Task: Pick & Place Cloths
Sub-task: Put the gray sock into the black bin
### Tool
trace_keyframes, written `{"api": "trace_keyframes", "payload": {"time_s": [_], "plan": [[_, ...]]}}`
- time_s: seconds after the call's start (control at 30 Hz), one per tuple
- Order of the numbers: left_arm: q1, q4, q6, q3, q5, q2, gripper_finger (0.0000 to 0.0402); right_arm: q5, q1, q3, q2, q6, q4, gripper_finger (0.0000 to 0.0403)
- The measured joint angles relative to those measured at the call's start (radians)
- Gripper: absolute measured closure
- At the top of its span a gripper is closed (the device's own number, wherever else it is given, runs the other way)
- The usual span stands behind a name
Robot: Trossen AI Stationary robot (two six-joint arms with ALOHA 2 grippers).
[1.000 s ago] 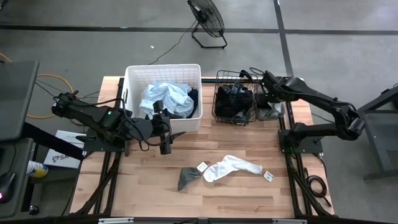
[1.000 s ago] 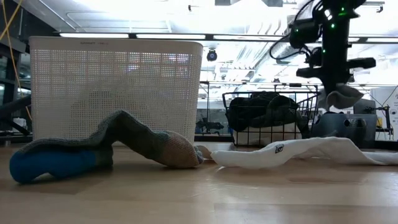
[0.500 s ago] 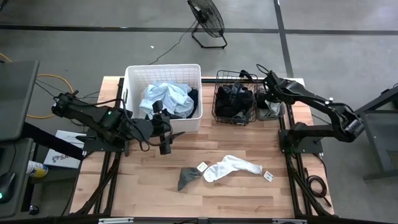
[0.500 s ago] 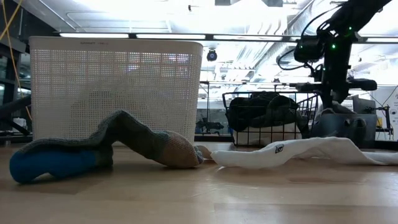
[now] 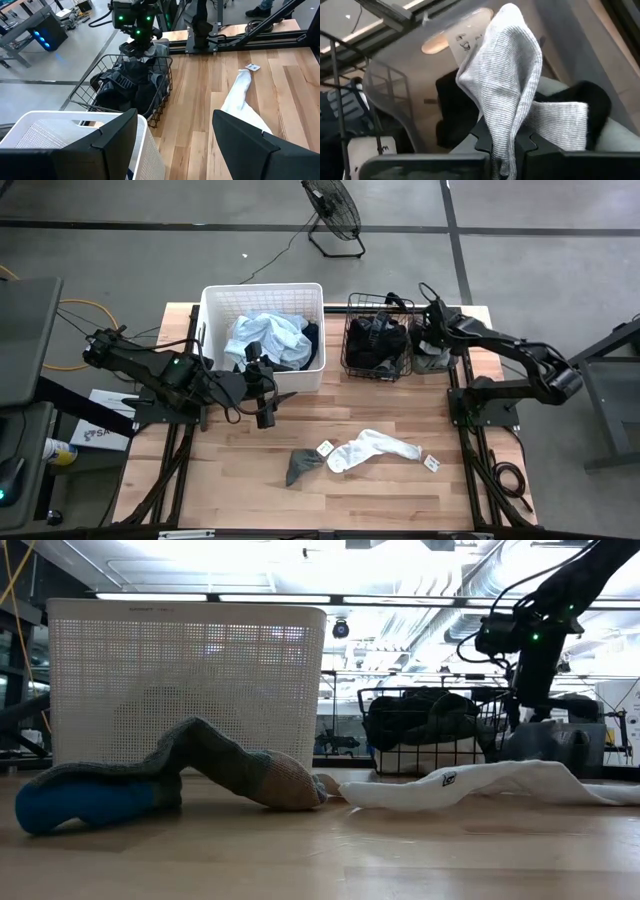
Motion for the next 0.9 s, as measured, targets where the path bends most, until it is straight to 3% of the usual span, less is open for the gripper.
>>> {"api": "trace_keyframes", "payload": {"time_s": [0.3, 0.9], "plan": [[0.0, -0.004, 0.0, 0.0, 0.0, 0.0, 0.0147, -0.048, -0.038, -0.002, 0.019, 0.0, 0.026, 0.0364], [0.0, -0.004, 0.0, 0.0, -0.001, 0.0, 0.0147, -0.067, -0.037, -0.006, -0.179, -0.062, 0.023, 0.0178]]}}
